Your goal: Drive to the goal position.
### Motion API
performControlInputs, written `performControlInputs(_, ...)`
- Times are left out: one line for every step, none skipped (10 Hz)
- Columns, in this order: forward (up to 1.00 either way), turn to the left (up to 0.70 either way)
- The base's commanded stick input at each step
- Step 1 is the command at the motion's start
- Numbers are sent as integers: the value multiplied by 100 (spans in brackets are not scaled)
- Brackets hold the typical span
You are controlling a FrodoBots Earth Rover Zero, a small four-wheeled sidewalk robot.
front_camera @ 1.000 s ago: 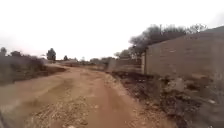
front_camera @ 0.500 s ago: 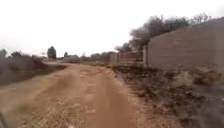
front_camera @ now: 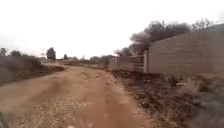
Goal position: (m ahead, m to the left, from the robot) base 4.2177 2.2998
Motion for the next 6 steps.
performControlInputs(50, 0)
performControlInputs(50, 0)
performControlInputs(50, 0)
performControlInputs(50, 0)
performControlInputs(50, 0)
performControlInputs(50, 0)
